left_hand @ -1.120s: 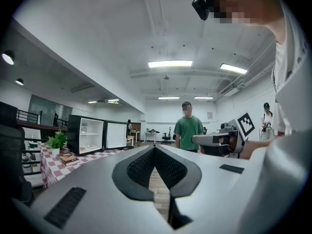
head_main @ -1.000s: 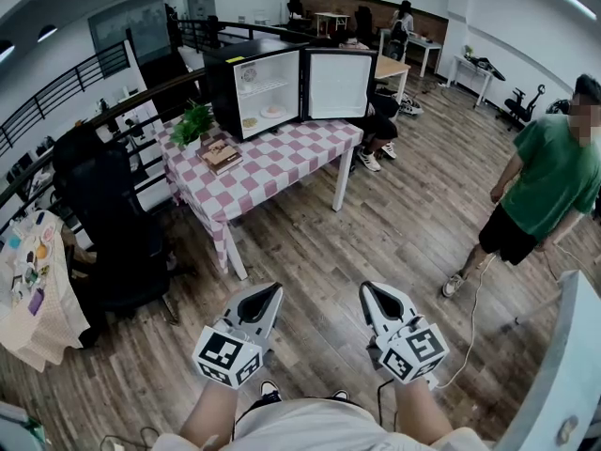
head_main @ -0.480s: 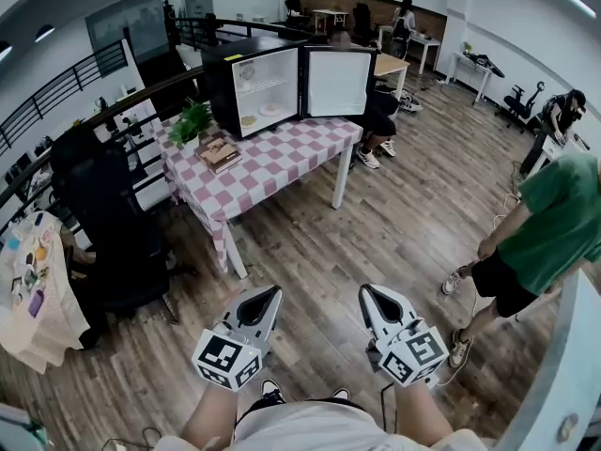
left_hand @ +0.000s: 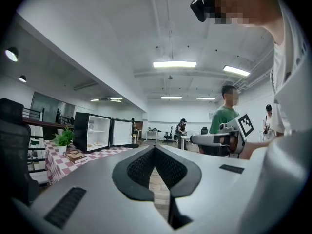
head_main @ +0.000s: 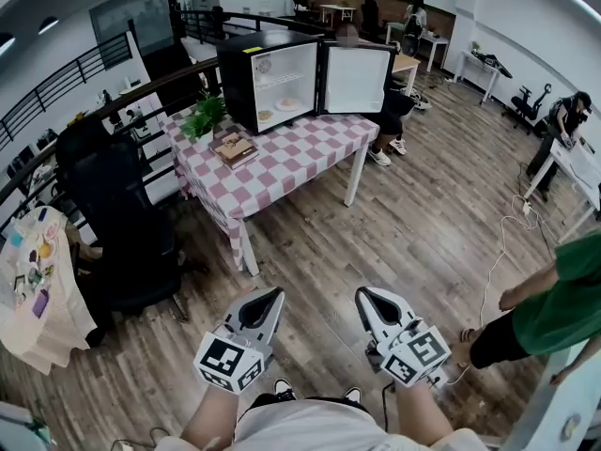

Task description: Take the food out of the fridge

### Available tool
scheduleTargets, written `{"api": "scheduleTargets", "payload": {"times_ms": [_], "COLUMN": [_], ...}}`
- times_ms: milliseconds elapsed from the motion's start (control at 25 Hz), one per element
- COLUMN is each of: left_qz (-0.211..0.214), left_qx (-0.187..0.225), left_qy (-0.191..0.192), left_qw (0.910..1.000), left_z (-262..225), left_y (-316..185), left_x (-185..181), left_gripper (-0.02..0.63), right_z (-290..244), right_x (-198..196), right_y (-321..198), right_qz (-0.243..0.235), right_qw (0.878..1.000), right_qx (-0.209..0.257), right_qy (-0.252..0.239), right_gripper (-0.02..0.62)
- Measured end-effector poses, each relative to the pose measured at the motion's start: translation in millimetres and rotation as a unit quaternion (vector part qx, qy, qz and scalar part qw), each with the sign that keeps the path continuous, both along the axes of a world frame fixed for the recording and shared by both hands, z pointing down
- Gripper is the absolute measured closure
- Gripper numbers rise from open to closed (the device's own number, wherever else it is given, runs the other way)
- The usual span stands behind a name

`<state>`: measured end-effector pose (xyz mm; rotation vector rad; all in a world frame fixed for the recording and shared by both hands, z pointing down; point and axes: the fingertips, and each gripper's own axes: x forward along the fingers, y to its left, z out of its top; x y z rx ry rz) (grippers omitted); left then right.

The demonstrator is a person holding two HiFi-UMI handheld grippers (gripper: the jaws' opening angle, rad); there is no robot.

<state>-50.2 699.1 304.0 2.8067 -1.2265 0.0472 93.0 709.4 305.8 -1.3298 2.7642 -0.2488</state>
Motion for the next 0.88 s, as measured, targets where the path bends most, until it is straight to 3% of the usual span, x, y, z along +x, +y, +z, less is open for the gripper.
{"api": "scheduleTargets", "payload": {"times_ms": [200, 400, 640, 880], "left_qz": [0.0, -0.01, -0.024, -0.043], "left_qx": [0.002, -0.002, -0.007, 0.005], "left_qy": [-0.014, -0.004, -0.01, -0.02], "left_qw": [0.9999, 0.9999, 0.9996, 0.9989], "left_z": [11.0, 16.0, 26.9, 20.3], "left_y": [-11.1, -28.4, -63.8, -123.2], "left_x": [-40.0, -70.6, -89.1, -85.1], "left_gripper": [0.603, 0.603, 0.603, 0.603], "right_z": [10.7, 22.5, 24.5, 25.0], "right_x": [-48.9, -83.5, -88.0, -86.0], "right_y": [-17.3, -33.1, -82.1, -144.6], "right_qz": [-0.002, -0.022, -0.02, -0.039], "right_qw": [1.0, 0.999, 0.999, 0.999], "right_qx": [-0.01, -0.026, -0.023, -0.011], "right_qy": [-0.005, 0.018, 0.011, 0.003], "right_gripper": [0.575, 0.575, 0.575, 0.575]}}
